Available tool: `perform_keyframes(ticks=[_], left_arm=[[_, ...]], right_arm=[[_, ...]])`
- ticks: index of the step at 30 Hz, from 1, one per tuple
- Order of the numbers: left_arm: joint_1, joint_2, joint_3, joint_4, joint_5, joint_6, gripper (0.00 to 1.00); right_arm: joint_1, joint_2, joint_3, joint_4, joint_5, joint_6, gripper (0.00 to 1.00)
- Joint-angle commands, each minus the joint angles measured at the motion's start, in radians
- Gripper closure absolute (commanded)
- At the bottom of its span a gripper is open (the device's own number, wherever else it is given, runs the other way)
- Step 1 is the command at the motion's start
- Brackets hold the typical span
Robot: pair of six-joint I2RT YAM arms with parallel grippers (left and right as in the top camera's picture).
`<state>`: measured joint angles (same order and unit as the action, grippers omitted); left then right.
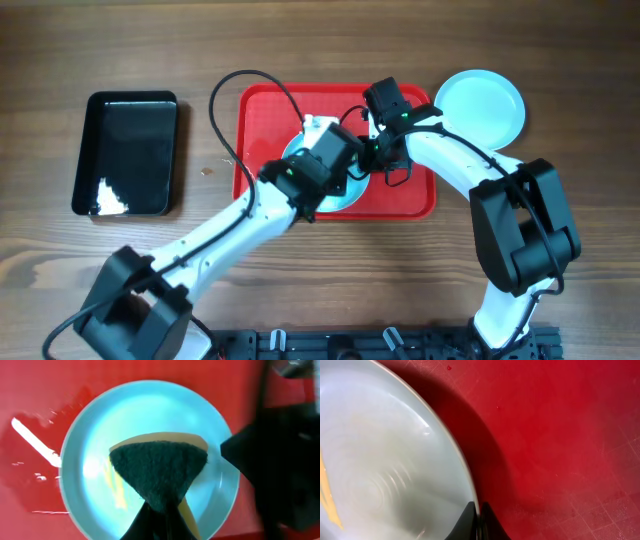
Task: Clean dirty plates on tray and stack at the side
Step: 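Bring the sponge from the black tray onto the plate with left gripper, then scrub the light-blue plate with the sponge while right gripper holds it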
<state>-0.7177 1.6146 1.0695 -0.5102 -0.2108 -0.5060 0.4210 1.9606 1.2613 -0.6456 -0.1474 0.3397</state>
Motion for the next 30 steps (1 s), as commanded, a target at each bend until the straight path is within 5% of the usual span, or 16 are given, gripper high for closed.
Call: perform_keyframes(ticks=[1,22,30], left_arm=[[0.074,0.051,-0.005,0.025,0.195,-0.031,0.96],[0.119,0.241,-0.005,0.185,0.238,-0.072,0.96],[0.119,0.252,-0.005,0.125,-0.093,0.029,0.96]], right_arm=[[-0.001,0.011,-0.003,0.006,0.028,0.003,0.96],[-0.039,0.011,-0.003,0.025,0.012,0.056,0.96],[-0.039,0.011,-0.003,0.024,0.012,0.055,0.96]])
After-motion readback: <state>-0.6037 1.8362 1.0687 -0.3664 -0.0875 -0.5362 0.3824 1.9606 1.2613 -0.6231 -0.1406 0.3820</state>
